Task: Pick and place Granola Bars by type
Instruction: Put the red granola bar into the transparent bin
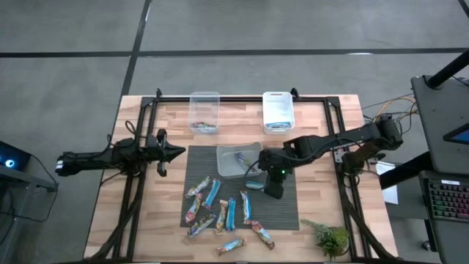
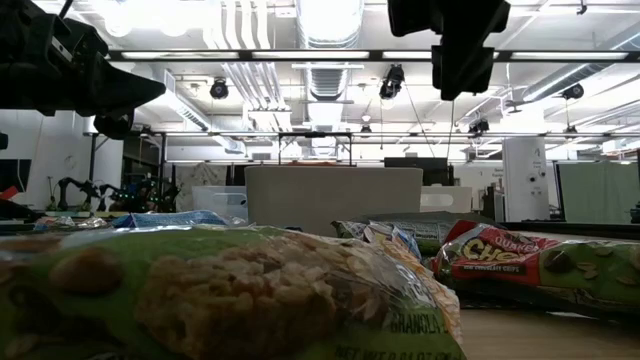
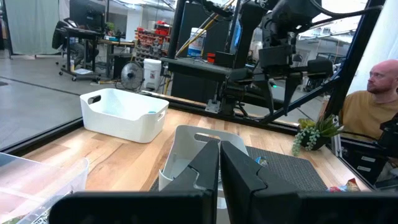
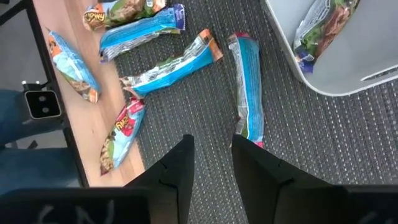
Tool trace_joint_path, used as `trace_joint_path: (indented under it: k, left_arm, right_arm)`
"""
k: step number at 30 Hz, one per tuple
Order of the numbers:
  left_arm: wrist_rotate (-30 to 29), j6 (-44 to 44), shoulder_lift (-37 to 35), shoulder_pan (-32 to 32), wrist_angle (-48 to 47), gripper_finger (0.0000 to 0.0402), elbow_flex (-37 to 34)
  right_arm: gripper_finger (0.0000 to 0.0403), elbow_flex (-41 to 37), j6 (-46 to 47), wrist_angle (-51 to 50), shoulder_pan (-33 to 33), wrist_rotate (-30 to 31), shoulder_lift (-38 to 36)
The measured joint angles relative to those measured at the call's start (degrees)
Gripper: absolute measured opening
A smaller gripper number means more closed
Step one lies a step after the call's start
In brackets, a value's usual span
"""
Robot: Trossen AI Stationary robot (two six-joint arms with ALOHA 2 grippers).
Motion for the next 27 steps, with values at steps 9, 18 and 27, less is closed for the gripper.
trace_joint_path:
  k: [9,18,27]
  left_arm:
    - [0.0,0.0,0.0,0.0,0.0,0.0000,0.0]
    - [0.0,0.0,0.0,0.0,0.0,0.0000,0.0]
    - [0.0,0.0,0.0,0.0,0.0,0.0000,0.0]
  right_arm:
    - [0.0102,-1.4,-0.7,1.1,1.8,7.8,0.0]
    - [0.0102,-6.3,-1.0,7.7,4.0,9.3,0.0]
    - [0.0143,-10.2,-4.5,9.1,6.8,5.7,0.0]
